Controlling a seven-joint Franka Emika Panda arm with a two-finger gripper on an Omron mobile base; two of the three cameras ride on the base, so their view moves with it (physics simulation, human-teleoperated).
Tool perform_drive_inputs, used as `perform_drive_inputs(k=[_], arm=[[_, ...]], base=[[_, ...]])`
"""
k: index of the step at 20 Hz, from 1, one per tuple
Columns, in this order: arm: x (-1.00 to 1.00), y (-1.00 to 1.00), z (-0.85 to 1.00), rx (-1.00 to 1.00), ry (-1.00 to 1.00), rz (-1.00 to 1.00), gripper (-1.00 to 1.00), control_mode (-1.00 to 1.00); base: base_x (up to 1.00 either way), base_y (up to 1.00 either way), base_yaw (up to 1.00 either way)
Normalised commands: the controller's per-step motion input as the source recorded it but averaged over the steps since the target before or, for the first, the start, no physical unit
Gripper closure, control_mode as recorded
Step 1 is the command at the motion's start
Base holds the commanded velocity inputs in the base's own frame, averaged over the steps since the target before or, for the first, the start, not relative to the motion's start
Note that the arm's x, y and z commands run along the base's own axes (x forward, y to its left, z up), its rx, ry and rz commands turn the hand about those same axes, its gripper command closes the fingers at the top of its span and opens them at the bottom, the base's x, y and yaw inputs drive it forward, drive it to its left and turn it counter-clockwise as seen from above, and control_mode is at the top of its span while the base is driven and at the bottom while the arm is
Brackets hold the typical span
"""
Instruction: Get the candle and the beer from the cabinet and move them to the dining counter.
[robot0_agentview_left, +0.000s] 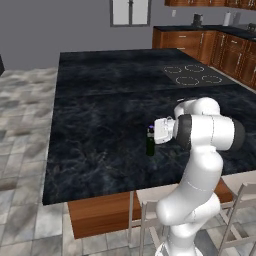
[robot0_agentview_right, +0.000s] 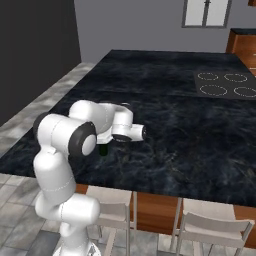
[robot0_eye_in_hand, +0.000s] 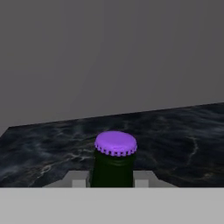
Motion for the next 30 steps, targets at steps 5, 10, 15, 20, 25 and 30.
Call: perform_drive_inputs(k=[5, 10, 15, 20, 25, 30], arm=[[0.01, 0.00, -0.21, 0.00, -0.01, 0.00, 1.00, -1.00], [0.00, 0.00, -0.31, 0.00, -0.01, 0.00, 1.00, -1.00], [0.00, 0.00, -0.33, 0.00, 0.00, 0.00, 1.00, -1.00], [0.00, 0.00, -0.05, 0.00, 0.00, 0.00, 1.00, -1.00], [0.00, 0.00, 0.00, 0.00, 0.00, 0.00, 1.00, -1.00], [0.00, 0.00, 0.00, 0.00, 0.00, 0.00, 1.00, -1.00]], base=[[0.00, 0.00, 0.00], [0.00, 0.00, 0.00], [0.00, 0.00, 0.00], [0.00, 0.00, 0.00], [0.00, 0.00, 0.00], [0.00, 0.00, 0.00]])
